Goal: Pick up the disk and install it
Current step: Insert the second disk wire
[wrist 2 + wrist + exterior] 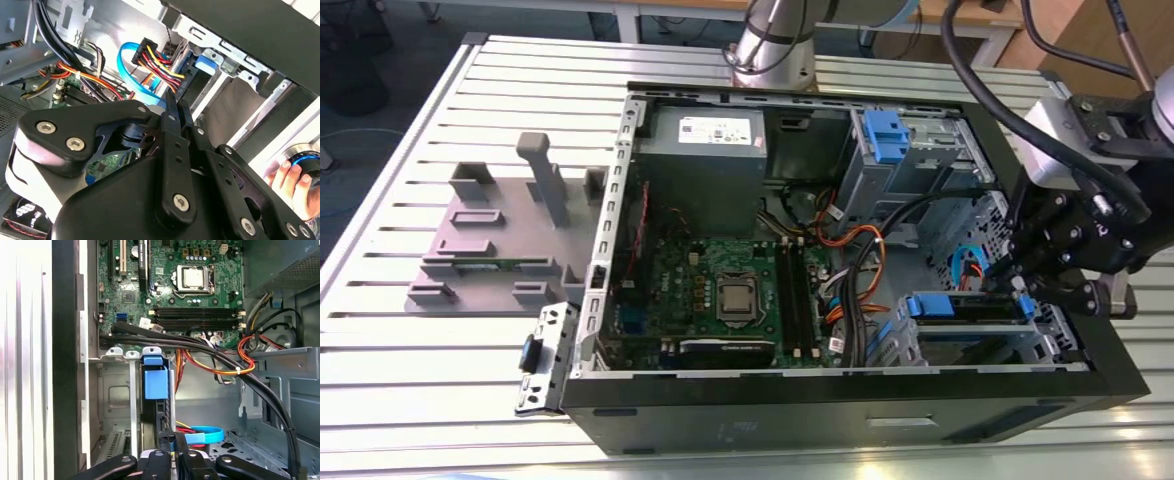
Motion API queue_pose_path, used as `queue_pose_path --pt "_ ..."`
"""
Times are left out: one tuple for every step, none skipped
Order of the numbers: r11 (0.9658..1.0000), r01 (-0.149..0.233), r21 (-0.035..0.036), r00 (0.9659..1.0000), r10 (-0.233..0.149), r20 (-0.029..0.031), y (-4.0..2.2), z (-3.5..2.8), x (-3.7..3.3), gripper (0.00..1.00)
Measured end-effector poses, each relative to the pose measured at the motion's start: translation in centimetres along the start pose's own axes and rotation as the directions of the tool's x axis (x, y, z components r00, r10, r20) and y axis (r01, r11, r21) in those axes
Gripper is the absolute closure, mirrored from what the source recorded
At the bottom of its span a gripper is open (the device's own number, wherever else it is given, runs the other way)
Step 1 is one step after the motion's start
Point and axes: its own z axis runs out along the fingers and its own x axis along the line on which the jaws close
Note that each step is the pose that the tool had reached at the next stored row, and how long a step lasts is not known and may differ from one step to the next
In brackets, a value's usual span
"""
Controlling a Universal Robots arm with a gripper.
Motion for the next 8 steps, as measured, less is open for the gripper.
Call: queue_pose_path --pt "1.0000 0.000 0.0000 1.0000 0.000 0.0009 0.07 0.09 0.09 0.84" --pt "1.0000 0.000 -0.0001 1.0000 0.000 0.0019 0.11 0.22 0.14 0.84" --pt "1.0000 0.000 -0.0002 1.0000 0.000 0.0028 0.12 0.37 0.17 0.84" --pt "1.0000 0.000 -0.0002 1.0000 0.000 0.0038 0.12 0.54 0.19 0.84" --pt "1.0000 0.001 -0.0004 1.0000 -0.001 0.0055 0.12 0.71 0.21 0.84" --pt "1.0000 0.001 -0.0004 1.0000 -0.001 0.0075 0.13 0.87 0.23 0.84" --pt "1.0000 0.001 -0.0005 1.0000 -0.001 0.0095 0.13 0.98 0.24 0.84" --pt "1.0000 0.001 -0.0007 0.9999 -0.001 0.0111 0.13 1.09 0.25 0.84"
